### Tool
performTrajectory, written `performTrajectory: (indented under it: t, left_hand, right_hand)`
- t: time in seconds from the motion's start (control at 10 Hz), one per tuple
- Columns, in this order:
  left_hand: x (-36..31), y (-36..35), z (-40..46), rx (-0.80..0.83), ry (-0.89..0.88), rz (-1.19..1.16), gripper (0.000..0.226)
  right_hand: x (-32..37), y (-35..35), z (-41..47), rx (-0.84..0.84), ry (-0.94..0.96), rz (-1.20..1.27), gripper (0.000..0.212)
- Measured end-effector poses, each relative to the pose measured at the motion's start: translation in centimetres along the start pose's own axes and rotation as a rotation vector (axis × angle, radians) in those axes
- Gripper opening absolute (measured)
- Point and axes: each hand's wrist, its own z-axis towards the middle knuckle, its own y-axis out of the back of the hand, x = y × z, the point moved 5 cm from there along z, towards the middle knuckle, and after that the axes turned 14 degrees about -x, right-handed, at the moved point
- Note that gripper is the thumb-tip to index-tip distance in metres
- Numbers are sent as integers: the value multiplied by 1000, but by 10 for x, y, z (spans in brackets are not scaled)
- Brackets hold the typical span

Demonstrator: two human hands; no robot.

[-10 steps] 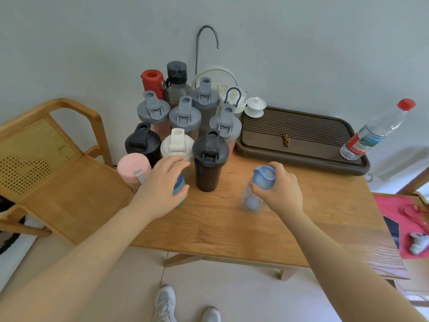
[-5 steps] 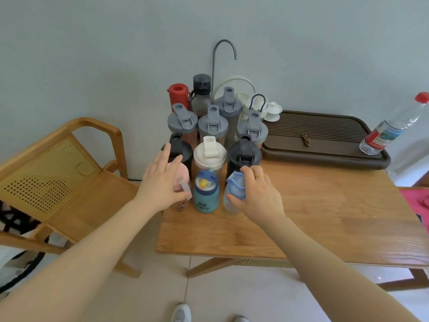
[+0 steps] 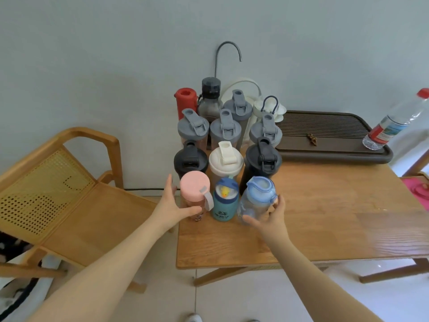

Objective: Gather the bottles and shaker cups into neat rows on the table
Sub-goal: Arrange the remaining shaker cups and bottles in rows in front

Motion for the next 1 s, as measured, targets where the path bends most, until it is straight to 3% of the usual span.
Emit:
performTrajectory:
  t: [0.1, 0.3, 0.5, 0.6, 0.7, 0.8, 0.9, 1.0]
  left_hand:
    - [14, -7, 12, 41, 39, -70, 128]
    - [24, -21, 38, 172, -62, -83, 124]
    - [26, -30, 42, 159, -115, -66, 130]
    - [25, -29, 34, 187, -109, -31, 135]
    - [23, -19, 34, 246, -71, -11, 138]
    - [8, 10, 61, 14, -94, -19, 134]
    - [-59, 29, 64, -123, -383, 75, 93]
    - [-110, 30, 81, -235, -469, 192, 62]
  right_hand:
    - [-13, -19, 1, 29, -25, 38, 109]
    - [-20, -29, 16, -101, -65, 78, 90]
    - [-21, -30, 15, -129, -24, 25, 81]
    - [-20, -30, 16, -95, -34, 21, 87]
    - [-11, -20, 10, -94, -28, 43, 118]
    - [23, 4, 3, -151, 161, -19, 120]
    - [69, 19, 6, -193, 367, -25, 101]
    - [115, 10, 31, -243, 475, -179, 70]
